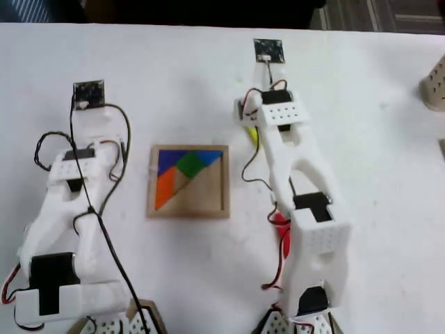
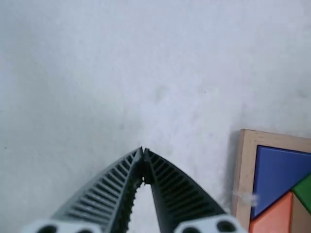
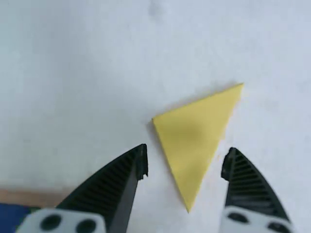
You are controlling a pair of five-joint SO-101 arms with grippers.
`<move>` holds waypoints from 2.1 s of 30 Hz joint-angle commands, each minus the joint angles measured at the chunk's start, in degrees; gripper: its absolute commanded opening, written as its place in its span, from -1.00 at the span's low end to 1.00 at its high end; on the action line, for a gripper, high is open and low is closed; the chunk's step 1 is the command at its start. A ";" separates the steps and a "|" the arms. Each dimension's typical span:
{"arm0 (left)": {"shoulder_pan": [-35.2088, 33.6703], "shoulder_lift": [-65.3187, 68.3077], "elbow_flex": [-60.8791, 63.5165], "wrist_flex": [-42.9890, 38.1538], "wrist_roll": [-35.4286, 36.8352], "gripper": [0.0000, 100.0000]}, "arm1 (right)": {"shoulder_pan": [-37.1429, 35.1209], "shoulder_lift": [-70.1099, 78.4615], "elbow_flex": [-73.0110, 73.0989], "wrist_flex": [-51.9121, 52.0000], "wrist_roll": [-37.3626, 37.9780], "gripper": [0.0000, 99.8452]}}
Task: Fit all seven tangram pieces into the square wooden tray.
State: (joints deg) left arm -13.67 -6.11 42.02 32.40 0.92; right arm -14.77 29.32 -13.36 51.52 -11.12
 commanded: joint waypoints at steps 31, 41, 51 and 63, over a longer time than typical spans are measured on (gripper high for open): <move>-0.40 -0.31 0.44 -1.14 -0.70 -0.95 | 5.41 37.14 -55.65 29.76 5.80 -0.97; -0.40 -0.31 0.62 -1.23 -0.70 -0.95 | 6.20 38.55 -64.97 47.25 10.99 -0.97; -0.40 -0.31 0.53 -1.32 -0.70 -0.95 | 5.85 23.96 -45.54 47.34 10.64 -0.96; -0.22 -0.31 0.53 -1.32 -0.70 -0.95 | 4.35 8.31 -20.84 17.10 8.26 -0.96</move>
State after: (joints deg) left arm -13.76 -6.11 43.08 32.31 0.92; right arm -9.14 41.80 -34.73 79.12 -2.24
